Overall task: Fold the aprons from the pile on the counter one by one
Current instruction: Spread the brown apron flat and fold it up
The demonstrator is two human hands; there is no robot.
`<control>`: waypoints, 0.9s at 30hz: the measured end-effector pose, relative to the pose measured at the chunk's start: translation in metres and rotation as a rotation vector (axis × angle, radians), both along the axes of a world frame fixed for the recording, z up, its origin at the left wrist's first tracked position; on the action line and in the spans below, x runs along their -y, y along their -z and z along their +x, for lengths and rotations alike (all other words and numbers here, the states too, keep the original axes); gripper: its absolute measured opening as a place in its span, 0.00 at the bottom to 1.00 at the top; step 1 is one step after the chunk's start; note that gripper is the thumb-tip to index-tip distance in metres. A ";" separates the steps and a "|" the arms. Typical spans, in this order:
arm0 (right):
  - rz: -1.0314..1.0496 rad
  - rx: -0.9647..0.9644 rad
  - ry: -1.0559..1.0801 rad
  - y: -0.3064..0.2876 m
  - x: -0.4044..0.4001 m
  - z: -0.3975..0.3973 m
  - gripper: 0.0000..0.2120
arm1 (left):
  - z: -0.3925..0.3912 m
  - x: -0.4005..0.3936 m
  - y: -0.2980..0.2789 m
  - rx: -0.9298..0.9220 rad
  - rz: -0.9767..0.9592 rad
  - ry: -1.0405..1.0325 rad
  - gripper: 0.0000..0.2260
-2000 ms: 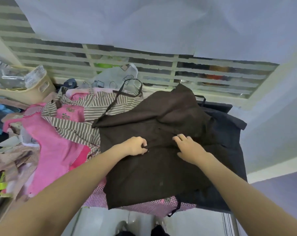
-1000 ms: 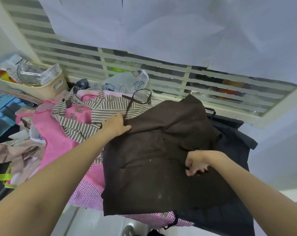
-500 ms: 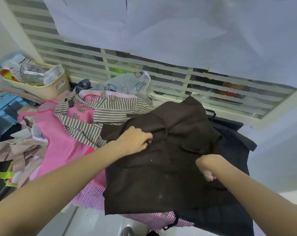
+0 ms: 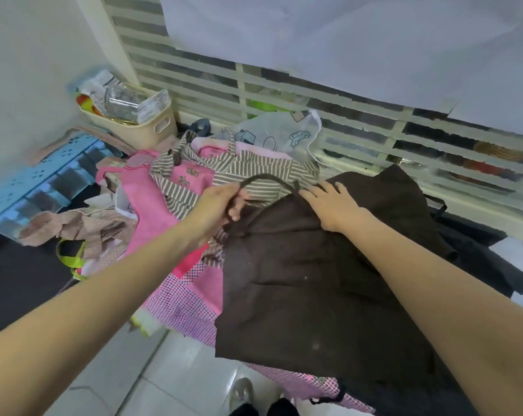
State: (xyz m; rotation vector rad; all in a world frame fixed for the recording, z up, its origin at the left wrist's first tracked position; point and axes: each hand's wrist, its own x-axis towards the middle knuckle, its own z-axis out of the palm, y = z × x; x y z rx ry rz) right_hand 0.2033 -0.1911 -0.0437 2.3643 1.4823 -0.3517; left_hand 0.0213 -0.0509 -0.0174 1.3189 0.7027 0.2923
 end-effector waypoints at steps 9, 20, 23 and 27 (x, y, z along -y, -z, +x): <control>-0.123 -0.037 0.081 -0.002 -0.010 0.032 0.52 | -0.013 -0.062 0.019 -0.568 0.910 -0.278 0.19; -0.116 0.144 -0.098 -0.044 0.057 0.025 0.11 | 0.040 0.000 0.015 -0.798 1.713 0.603 0.14; -0.147 0.267 0.036 -0.043 0.102 0.028 0.15 | 0.042 0.002 -0.013 -0.494 1.637 0.431 0.13; -0.277 0.141 0.174 -0.028 0.129 0.005 0.17 | 0.036 0.008 -0.026 -0.363 1.454 0.522 0.08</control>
